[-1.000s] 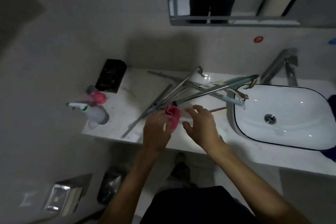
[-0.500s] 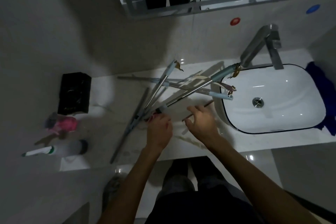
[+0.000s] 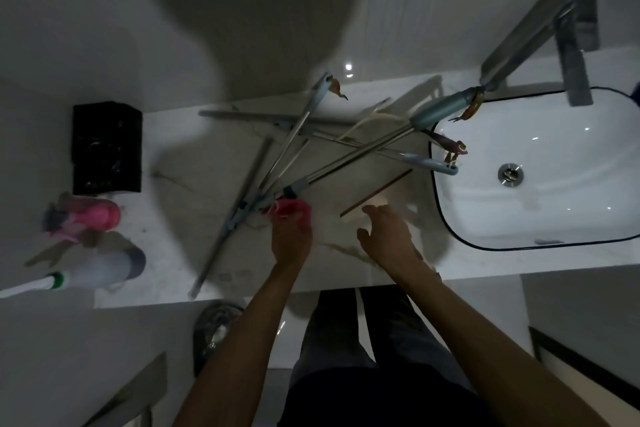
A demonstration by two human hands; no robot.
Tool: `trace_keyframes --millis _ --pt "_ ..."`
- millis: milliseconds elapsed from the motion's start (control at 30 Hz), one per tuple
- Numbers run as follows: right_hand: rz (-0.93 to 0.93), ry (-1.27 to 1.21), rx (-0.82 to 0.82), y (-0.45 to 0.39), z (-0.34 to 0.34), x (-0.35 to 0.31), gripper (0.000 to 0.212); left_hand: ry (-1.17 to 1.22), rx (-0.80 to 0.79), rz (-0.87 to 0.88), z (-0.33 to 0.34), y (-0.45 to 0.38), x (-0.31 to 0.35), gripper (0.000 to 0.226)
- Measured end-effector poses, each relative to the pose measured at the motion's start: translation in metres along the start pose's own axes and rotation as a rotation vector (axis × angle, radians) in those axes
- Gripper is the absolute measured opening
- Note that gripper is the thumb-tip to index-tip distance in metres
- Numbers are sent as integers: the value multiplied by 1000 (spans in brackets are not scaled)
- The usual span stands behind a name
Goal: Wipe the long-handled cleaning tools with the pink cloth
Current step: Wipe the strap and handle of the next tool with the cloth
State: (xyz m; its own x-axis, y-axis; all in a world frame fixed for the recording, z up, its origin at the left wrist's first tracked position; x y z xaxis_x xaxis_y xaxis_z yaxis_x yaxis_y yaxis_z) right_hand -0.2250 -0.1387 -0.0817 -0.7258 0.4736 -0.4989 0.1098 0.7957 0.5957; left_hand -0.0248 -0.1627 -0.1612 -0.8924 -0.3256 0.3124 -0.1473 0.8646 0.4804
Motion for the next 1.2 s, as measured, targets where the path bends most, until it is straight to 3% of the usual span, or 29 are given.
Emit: trace_keyframes --millis 100,233,367,433,600,667,733,867,933,1033,1200 --pt "-5 -5 -18 -3 11 5 52 244 105 -152 -5 -9 6 42" --pt "-5 -15 -28 -10 18 8 52 112 53 -109 -12 -17 13 36" --pt "-19 -60 -11 -14 16 3 50 256 45 -122 -15 -11 20 25" --pt "-17 -80 -4 -16 14 0 48 411 -56 -102 -17 -9 25 18" --pt "-89 -187 23 -20 4 -11 58 561 -399 202 -40 0 65 12" --pt "-136 -231 63 -22 1 -13 44 615 -435 263 -47 4 81 20" --pt "-162 -216 97 -25 -1 -11 17 678 -451 260 -47 1 92 18" --pt "-81 -231 56 -28 -11 -1 13 523 -172 158 -28 -10 104 13" --pt "-33 -264 82 -30 -11 10 15 412 -122 45 -14 -12 102 20" --pt "22 -314 134 -29 -12 24 14 246 -288 -36 13 -16 95 30" --pt "69 -409 214 -28 -10 38 10 179 -464 5 36 -15 98 15"
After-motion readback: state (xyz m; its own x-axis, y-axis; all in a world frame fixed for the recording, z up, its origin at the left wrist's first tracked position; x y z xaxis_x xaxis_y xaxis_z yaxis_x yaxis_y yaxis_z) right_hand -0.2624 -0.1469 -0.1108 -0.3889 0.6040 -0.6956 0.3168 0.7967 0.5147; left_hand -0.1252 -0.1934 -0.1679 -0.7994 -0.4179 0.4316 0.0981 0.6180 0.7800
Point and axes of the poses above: each hand's wrist, its own y-axis away from the middle knuckle, its own z-axis out of the palm, x = y × z, the point moved 1 cm from there along -y, towards the middle knuckle, and after that the axes turned 7 degrees about -y, right-handed, at the moved point
